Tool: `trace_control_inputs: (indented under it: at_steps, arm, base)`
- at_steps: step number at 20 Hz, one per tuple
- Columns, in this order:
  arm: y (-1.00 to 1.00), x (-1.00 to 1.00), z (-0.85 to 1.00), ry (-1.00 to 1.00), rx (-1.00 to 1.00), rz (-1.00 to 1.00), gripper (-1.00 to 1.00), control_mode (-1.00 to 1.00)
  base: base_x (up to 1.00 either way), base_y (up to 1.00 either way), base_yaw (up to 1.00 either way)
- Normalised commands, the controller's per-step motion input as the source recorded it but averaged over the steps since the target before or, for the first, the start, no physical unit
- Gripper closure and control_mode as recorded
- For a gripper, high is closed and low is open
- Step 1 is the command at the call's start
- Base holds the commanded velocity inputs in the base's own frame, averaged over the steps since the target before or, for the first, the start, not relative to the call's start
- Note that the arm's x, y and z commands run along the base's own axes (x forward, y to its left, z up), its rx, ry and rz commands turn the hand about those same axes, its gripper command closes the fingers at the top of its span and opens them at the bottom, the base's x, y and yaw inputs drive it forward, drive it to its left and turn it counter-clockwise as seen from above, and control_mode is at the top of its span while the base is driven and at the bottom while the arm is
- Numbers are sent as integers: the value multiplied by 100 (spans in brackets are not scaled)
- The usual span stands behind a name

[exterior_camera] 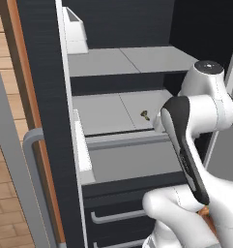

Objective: Place the cold items (carrot and mushroom) from the fridge in one tupperware on the dining counter. Place the warm items (kebab skewer and hot dog) in the stove area in another tupperware.

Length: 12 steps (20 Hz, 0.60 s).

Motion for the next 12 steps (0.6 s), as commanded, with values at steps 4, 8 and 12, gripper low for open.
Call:
trace_control_inputs:
  at_steps: [4, 8, 12]
  arm:
    - [-6, 0, -55, 24, 0, -1, 100, -100]
    - [-1, 0, -45, 5, 5, 0, 100, -100]
    - [-13, -14, -42, -10, 3, -2, 100, -100]
  base:
    - [0, 0, 0]
    - [0, 0, 0]
    - [0, 0, 0]
